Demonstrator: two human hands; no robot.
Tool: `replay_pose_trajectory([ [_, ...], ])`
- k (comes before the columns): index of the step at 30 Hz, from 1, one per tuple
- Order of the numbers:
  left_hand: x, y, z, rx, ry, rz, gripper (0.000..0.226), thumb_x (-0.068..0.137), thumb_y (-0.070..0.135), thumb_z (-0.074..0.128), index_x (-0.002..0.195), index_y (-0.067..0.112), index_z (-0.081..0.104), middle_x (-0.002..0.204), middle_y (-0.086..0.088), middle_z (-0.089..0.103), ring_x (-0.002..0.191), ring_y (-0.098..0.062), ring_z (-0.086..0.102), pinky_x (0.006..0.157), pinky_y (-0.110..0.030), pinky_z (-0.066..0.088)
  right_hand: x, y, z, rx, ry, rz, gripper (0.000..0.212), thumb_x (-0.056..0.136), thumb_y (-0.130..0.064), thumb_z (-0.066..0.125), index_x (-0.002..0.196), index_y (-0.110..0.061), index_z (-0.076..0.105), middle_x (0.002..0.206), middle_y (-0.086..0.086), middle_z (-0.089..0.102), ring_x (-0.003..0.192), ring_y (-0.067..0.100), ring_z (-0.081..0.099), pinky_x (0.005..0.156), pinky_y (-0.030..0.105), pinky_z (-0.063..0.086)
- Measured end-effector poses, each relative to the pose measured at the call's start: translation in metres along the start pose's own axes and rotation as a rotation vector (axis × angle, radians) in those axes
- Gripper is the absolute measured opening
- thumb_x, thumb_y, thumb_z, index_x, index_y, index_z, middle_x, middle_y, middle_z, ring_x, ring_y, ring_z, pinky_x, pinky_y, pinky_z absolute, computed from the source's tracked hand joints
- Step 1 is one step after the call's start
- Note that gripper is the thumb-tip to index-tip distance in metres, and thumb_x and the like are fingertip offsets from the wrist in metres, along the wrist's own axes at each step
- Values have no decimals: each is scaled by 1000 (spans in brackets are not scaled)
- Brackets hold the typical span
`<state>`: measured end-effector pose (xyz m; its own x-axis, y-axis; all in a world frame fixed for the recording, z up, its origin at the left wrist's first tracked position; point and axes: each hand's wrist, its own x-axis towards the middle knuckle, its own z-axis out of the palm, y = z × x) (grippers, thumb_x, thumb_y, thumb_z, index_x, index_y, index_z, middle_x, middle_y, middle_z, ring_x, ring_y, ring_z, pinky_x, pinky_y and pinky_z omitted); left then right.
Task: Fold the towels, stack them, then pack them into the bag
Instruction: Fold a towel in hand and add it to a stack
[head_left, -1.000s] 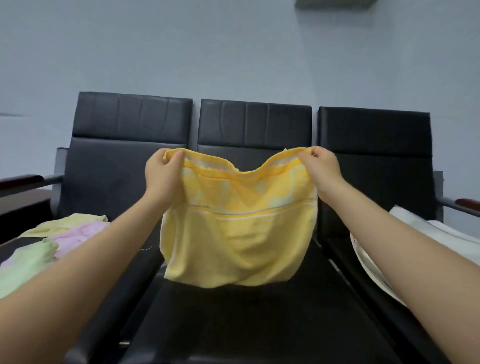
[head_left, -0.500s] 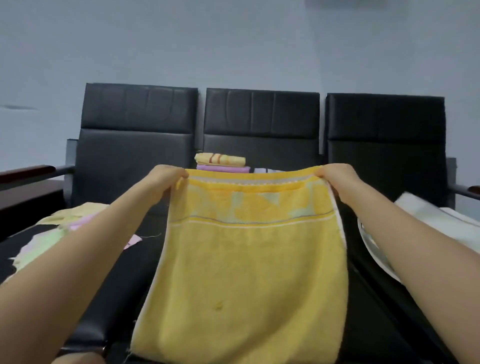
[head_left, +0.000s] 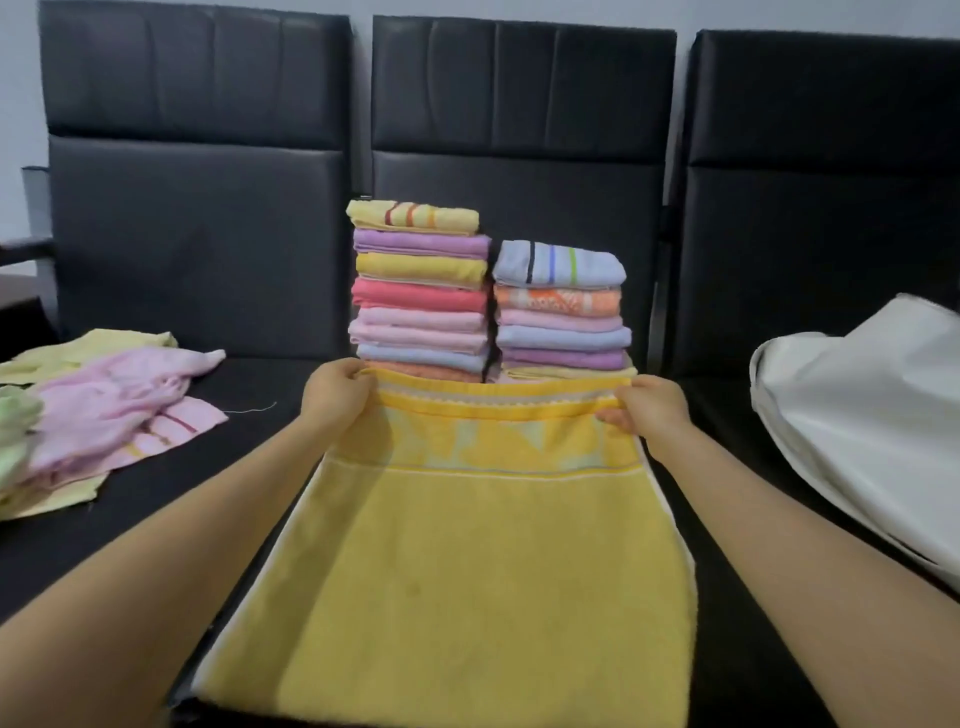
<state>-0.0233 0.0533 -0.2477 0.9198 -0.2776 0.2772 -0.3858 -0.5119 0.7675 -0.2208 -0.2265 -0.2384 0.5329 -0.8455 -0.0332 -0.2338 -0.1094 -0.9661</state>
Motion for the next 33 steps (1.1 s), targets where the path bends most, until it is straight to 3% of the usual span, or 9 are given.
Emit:
replay_pose_trajectory([
  [3, 14, -12, 12, -42, -3, 7, 28, 93, 5, 48, 110, 16, 68, 91, -4, 66, 84, -21, 57, 73, -31, 42, 19, 9, 17, 72, -12, 61, 35, 94, 3, 51, 128, -1, 55, 111, 16, 64, 65, 19, 67, 61, 25, 55],
  [7, 19, -37, 26, 185, -59, 33, 41, 94, 7, 48, 134, 14, 53, 110, -16, 61, 94, -28, 57, 75, -33, 42, 33, 18, 34, 49, -10, 75, 53, 90, 1, 53, 141, -7, 44, 107, 14, 60, 63, 20, 62, 78, 38, 57],
  [10, 17, -42, 35, 301, -74, 95, 42, 95, 11, 51, 137, 12, 50, 121, -19, 50, 108, -35, 52, 93, -39, 41, 28, 19, 37, -45, -28, 29, 65, 86, -2, 56, 147, -14, 36, 122, 9, 56, 65, 16, 60, 88, 43, 56],
  [12, 13, -38, 38, 347, -79, 85, 38, 97, 17, 49, 135, 13, 52, 126, -19, 47, 115, -36, 48, 95, -43, 42, 19, 17, 34, -116, -44, -12, 63, 87, -3, 57, 146, -13, 38, 113, 2, 53, 72, 18, 61, 91, 41, 55],
  [17, -3, -24, 35, 395, -115, 22, 41, 99, 28, 46, 138, 14, 49, 137, -19, 42, 127, -37, 36, 100, -46, 38, -2, 15, 20, -362, -50, -59, 54, 86, -17, 58, 139, -13, 48, 136, 10, 49, 110, 28, 58, 85, 33, 48],
  [20, -20, -10, 30, 374, -142, 55, 45, 97, 29, 50, 140, 14, 47, 141, -17, 39, 131, -34, 32, 104, -44, 34, -23, 12, 10, -502, -74, -66, 32, 82, -19, 55, 113, -14, 61, 118, 14, 60, 100, 31, 60, 73, 35, 49],
  [23, -39, 9, 27, 313, -210, 97, 43, 95, 28, 53, 137, 15, 50, 141, -16, 41, 130, -33, 36, 105, -44, 35, -40, 12, -1, -526, -98, -42, 29, 86, -14, 57, 113, -4, 61, 103, 16, 62, 94, 33, 63, 82, 43, 52],
  [26, -70, 29, 21, 244, -305, 166, 35, 95, 29, 55, 129, 19, 57, 137, -13, 45, 120, -30, 48, 103, -39, 39, -55, 13, -14, -542, -125, 51, 11, 82, -18, 61, 89, -12, 56, 82, 7, 53, 70, 19, 54, 64, 33, 45],
  [33, -156, 71, 12, 289, -545, 401, 31, 98, 31, 51, 126, 23, 59, 131, -7, 51, 125, -23, 45, 104, -31, 34, -92, 19, -49, -331, -231, 172, 31, 87, -26, 70, 109, -7, 59, 94, 7, 62, 80, 16, 58, 68, 27, 46],
])
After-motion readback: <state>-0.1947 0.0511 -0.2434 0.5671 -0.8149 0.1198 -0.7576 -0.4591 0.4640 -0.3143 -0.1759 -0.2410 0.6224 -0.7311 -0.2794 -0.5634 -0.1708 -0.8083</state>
